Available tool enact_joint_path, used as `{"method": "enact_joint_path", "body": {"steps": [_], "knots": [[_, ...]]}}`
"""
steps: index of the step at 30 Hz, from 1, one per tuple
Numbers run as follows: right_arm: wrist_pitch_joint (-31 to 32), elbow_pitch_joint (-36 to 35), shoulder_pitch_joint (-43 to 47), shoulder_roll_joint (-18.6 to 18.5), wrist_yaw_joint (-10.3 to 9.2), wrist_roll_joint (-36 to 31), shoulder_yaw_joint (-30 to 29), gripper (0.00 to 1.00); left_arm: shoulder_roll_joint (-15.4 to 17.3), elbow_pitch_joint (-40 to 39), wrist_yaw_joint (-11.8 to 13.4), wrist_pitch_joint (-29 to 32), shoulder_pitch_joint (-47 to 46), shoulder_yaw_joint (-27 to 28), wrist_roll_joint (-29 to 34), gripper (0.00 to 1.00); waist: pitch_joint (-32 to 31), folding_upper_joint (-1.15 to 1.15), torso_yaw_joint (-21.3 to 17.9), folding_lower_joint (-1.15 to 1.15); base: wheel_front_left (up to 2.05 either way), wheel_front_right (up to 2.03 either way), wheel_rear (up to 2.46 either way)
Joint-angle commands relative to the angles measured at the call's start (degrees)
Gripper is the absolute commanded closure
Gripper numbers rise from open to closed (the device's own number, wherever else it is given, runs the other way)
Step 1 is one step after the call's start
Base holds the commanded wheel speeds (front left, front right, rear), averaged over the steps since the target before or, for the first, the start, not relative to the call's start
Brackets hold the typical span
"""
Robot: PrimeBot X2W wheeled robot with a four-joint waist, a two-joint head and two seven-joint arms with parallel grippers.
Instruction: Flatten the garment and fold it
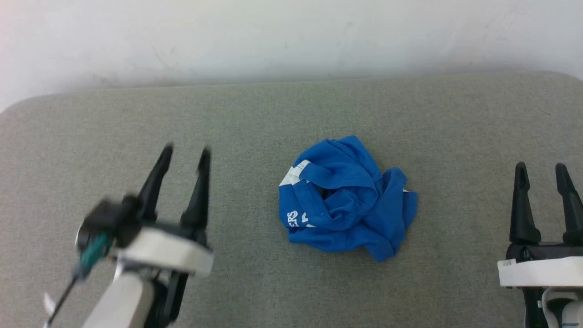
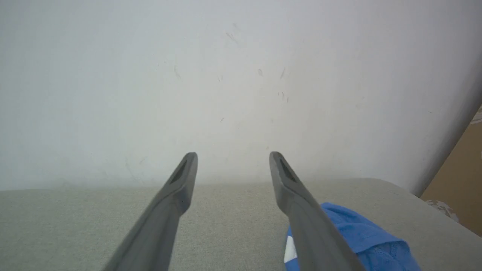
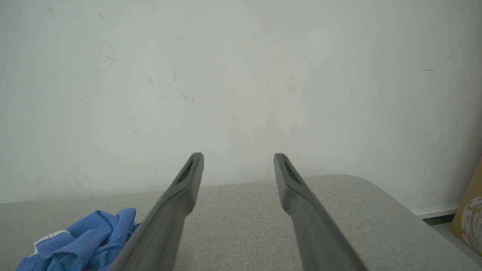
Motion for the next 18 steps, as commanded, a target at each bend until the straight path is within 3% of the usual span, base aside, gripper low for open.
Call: {"method": "enact_joint_path", "body": {"steps": [1, 4, 6, 11, 16, 18], "knots": [[-0.27, 0.07, 0.82, -0.03, -0.05, 0.53, 0.28, 0.0, 0.42, -0.5, 0.82, -1.29, 3.26, 0.91, 1.15, 0.0, 0.3, -0.01, -0.23, 0.0, 0.0, 0.0, 0.0], [-0.27, 0.41, 1.58, -0.03, -0.05, 0.79, 0.79, 0.0, -0.34, -1.53, 2.67, -2.5, 9.8, 3.85, 3.1, 0.0, 0.54, -0.01, -0.41, 0.0, 0.0, 0.0, 0.0], [-0.27, 0.7, 2.25, -0.03, -0.05, 1.04, 1.16, 0.0, -2.83, -3.52, 3.23, -2.59, 13.34, 6.72, 4.28, 0.0, 0.72, -0.01, -0.29, 0.0, 0.0, 0.0, 0.0], [-0.27, 1.55, 3.23, -0.03, -0.05, 1.25, 2.12, 0.0, -8.01, -4.54, 0.04, -2.62, 18.84, 10.47, 8.18, 0.0, 0.75, -0.01, 0.56, 0.0, 0.0, 0.0, 0.0], [0.16, 1.66, 1.21, -0.03, -0.05, -0.32, 3.56, 0.0, -11.79, -3.95, -3.77, -2.63, 18.26, 13.12, 11.17, 0.0, 1.14, -0.01, 2.08, 0.0, 0.0, 0.0, 0.0], [3.06, 1.74, -0.78, -0.03, -0.05, -0.58, 5.49, 0.0, -12.87, -3.53, -5.05, -2.63, 17.72, 13.87, 12.19, 0.0, 1.44, -0.01, 2.67, 0.0, 0.0, 0.0, 0.0]]}}
